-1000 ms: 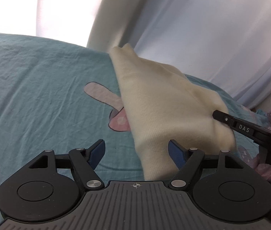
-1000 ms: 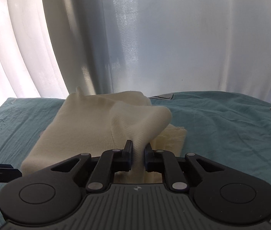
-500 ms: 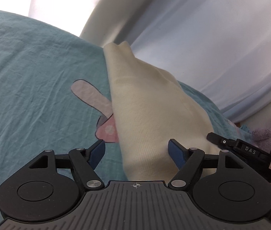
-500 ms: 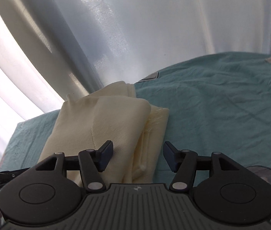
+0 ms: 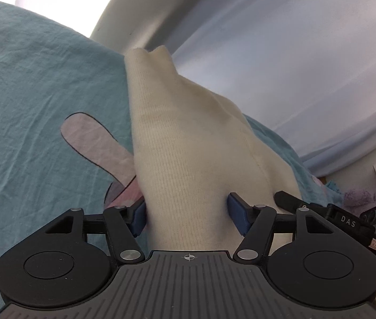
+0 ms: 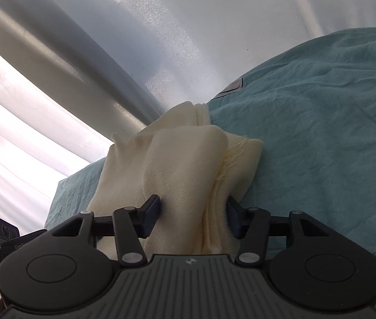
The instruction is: Fold small clothes
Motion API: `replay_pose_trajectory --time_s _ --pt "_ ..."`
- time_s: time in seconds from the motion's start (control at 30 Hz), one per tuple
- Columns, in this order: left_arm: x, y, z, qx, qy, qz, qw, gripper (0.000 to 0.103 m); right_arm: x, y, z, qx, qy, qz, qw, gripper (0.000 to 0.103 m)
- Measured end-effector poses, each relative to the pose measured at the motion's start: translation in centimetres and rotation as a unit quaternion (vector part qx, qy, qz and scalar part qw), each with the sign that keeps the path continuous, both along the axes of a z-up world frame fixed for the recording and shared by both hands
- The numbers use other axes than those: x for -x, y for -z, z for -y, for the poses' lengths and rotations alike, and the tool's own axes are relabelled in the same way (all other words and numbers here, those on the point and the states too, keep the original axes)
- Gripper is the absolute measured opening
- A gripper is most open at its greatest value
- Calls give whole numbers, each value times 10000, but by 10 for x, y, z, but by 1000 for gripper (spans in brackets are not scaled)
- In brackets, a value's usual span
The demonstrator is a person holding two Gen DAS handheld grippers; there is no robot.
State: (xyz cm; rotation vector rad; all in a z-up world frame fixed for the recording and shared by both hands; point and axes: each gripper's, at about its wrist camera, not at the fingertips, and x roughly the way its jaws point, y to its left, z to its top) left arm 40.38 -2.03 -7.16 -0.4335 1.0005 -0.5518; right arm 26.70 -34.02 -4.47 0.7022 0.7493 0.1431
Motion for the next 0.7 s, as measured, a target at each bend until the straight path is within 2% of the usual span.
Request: replay_pose_trajectory --time_s 0.07,0.17,0.23,0.27,0.3,0.4,0.53,0.6,0.7 --pt "1 0 1 6 -34 57 10000 55 -2 3 3 -135 24 3 9999 53" --pt "8 -4 4 -109 50 377 9992 48 -2 6 4 -415 36 22 9991 59" --pt "13 -8 6 -218 44 530 9983 45 -4 5 1 -416 39 7 9991 58" --pt "15 -12 7 -261 34 608 9978 43 -4 4 -2 -326 45 7 9995 46" --pt "18 -16 7 -307 24 707 9970 42 -5 3 -6 -236 40 -3 9997 40" --pt "26 -33 5 -344 42 992 9945 39 -1 -5 -13 -255 24 37 9997 36" --pt "45 -65 -12 -421 -27 1270 9910 38 6 -28 -36 -255 -392 341 9983 35" --pt "57 -78 -24 -638 -119 1210 9905 38 14 -37 -52 -279 -641 513 9962 35" --pt "71 -78 -42 -1328 -368 920 9862 43 24 -36 -76 -168 -1125 484 9923 37"
